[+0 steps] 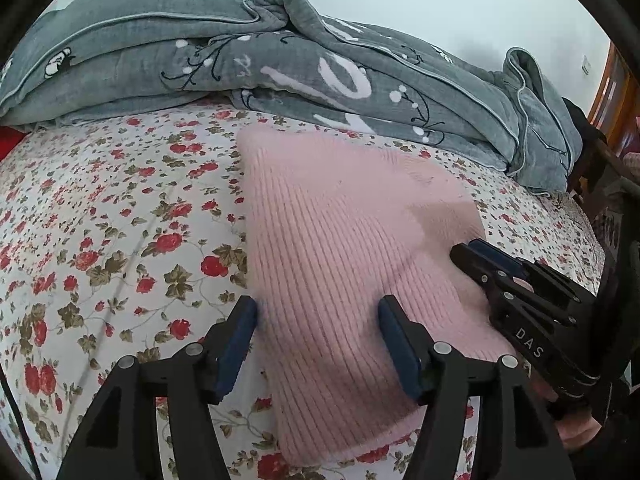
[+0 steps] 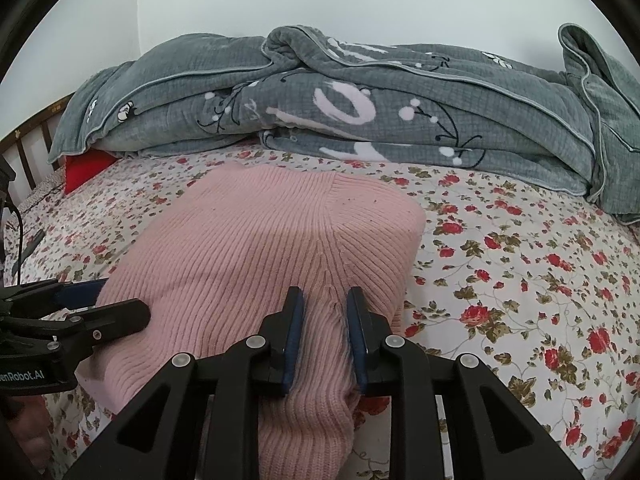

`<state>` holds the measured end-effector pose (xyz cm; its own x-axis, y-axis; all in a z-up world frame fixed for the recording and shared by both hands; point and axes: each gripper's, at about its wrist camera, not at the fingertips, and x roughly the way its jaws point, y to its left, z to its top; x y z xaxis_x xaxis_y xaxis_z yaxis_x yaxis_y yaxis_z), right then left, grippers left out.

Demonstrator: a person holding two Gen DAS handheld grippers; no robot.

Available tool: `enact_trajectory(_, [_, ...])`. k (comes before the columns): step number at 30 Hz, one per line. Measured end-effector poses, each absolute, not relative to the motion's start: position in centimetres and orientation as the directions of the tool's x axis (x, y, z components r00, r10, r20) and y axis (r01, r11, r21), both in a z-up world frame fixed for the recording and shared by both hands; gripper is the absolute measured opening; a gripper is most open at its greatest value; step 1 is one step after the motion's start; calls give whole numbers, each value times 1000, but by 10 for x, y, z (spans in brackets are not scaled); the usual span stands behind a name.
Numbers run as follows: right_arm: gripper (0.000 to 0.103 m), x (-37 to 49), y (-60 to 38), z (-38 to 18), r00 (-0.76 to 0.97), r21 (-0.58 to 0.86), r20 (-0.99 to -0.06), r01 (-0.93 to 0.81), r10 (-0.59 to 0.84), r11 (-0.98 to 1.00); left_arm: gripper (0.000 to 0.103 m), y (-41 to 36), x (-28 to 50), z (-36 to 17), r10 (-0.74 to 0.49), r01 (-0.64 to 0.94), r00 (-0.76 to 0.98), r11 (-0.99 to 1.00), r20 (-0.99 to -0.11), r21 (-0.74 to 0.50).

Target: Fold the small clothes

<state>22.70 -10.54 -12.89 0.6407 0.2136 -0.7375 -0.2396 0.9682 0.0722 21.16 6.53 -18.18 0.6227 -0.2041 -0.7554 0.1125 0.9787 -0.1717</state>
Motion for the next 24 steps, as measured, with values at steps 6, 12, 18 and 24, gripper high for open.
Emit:
enact_trajectory(6, [24, 228, -107, -128, 626, 87, -747, -242, 224, 966, 65, 71, 209, -186, -238, 102, 598, 970, -765, -222])
enact_trajectory(12, [32, 217, -112, -112, 596, 113, -765, -249, 244, 962, 62, 63, 192, -179, -194, 137, 629, 981, -752, -139])
enact_trajectory(18, [39, 182, -120, -112, 597, 35, -773, -301, 217, 953, 59, 53, 188, -152, -342, 241, 635, 940, -693, -243])
enact_trajectory(24, [50, 173, -148, -112, 577, 74, -791, -241, 204, 968, 59, 2, 178, -177, -157, 303, 663, 950, -732, 70])
